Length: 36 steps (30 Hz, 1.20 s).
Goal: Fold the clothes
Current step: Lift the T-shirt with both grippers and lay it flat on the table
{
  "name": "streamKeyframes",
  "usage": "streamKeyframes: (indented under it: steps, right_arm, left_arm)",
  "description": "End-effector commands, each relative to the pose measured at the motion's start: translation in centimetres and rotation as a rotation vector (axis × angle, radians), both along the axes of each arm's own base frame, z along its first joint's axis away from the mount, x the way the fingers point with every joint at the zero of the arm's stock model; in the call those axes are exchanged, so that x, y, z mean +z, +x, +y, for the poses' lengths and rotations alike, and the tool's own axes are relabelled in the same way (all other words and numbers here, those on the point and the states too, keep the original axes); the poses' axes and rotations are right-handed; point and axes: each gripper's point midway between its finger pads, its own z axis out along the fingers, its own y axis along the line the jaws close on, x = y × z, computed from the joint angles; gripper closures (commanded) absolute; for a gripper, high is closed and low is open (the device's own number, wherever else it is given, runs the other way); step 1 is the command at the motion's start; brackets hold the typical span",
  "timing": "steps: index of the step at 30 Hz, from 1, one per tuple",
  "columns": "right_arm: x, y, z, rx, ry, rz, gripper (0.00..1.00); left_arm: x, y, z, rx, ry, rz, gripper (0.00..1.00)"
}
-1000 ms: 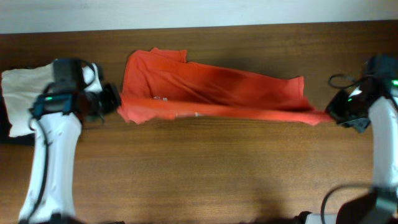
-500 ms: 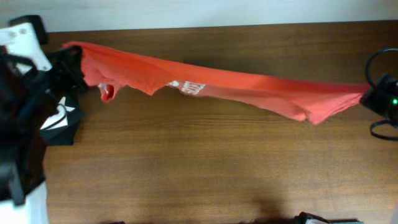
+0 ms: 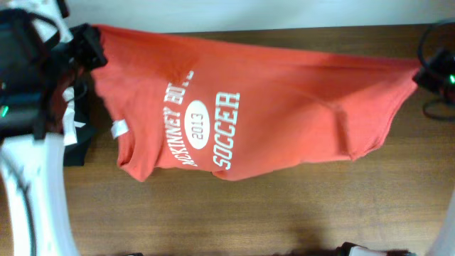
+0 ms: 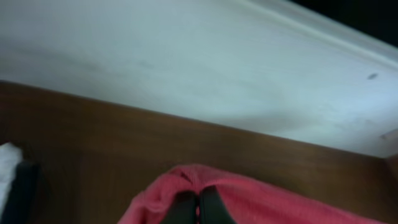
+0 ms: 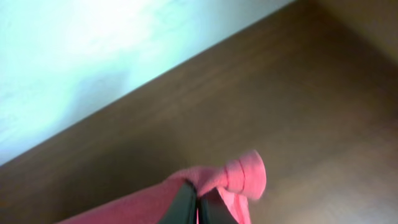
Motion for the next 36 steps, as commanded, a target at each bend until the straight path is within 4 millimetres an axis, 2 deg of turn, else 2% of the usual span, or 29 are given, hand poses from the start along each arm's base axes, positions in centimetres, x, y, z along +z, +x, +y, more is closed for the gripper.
streamKeyframes:
  steps: [1,3,4,5,7,9,10,11,13,14,15,17,19,21,24,26,28,30,36]
  right_arm:
    - [-2.4,5.0,0.2,0.072,0.031,-0.003,0.96]
    - [-2.9,8.2,1.0,0.123,0.034,-0.050,0.96]
    - [-2.5,9.7,1.3,0.141,0.028,-0.092,0.96]
    - [-1.9,10.7,1.5,0.142,0.023,-0.135,0.96]
    - [1.0,12.0,1.3,0.117,0.032,-0.259,0.96]
    - [4.9,12.1,0.8,0.077,0.058,-0.393,0.96]
    - [6.2,11.9,0.7,0.071,0.056,-0.431,0.96]
    - [8.4,11.4,0.4,0.064,0.042,-0.487,0.96]
    - [10.7,10.3,-0.2,0.035,0.015,-0.525,0.96]
    - [11.1,9.7,-0.5,0.030,-0.008,-0.517,0.96]
    - [10.9,9.3,-0.5,0.030,-0.034,-0.492,0.96]
    - [8.9,8.6,-1.1,0.013,-0.084,-0.391,0.96]
    - [4.8,7.1,-2.2,-0.049,-0.101,-0.211,0.96]
    - [1.2,5.4,-3.1,-0.106,-0.110,-0.048,0.96]
    - [-4.2,2.4,-3.9,-0.165,-0.109,0.209,0.96]
    - [-7.0,0.9,-3.7,-0.164,-0.089,0.348,0.96]
    - [-9.9,-0.9,-3.2,-0.151,-0.054,0.508,0.96]
    - [-12.4,-2.4,-2.7,-0.136,-0.020,0.649,0.96]
    - [-18.7,-6.4,-2.2,-0.120,0.019,0.982,0.96]
  left_arm:
    - [-3.3,5.9,0.7,0.011,0.043,-0.007,1.00]
    - [-4.0,9.2,0.4,0.001,0.048,-0.072,1.00]
    - [-3.6,10.8,0.5,0.001,0.052,-0.128,1.00]
    - [-3.0,11.7,0.5,0.004,0.047,-0.175,1.00]
    - [-0.6,12.9,0.7,0.020,0.016,-0.292,1.00]
    - [2.6,13.1,0.7,0.026,0.004,-0.412,1.00]
    - [4.7,12.9,0.9,0.033,-0.007,-0.474,1.00]
    - [6.7,12.5,1.2,0.038,-0.013,-0.518,1.00]
    - [9.8,11.7,1.8,0.047,-0.004,-0.575,1.00]
    - [11.3,11.0,2.1,0.048,-0.001,-0.585,1.00]
    - [12.0,10.5,2.2,0.043,-0.002,-0.575,1.00]
    - [11.5,9.7,1.7,0.005,-0.017,-0.497,1.00]
    - [8.5,8.7,0.2,-0.074,-0.043,-0.334,1.00]
    - [4.2,7.4,-1.2,-0.147,-0.056,-0.150,1.00]
    - [-4.2,4.3,-2.5,-0.192,-0.059,0.201,1.00]
    - [-8.2,2.4,-3.6,-0.240,-0.052,0.376,1.00]
    - [-13.7,-1.0,-5.4,-0.319,-0.053,0.634,1.00]
    - [-17.4,-3.7,-6.6,-0.399,-0.044,0.815,1.00]
    - [-25.3,-9.6,-8.4,-0.533,-0.058,1.167,1.00]
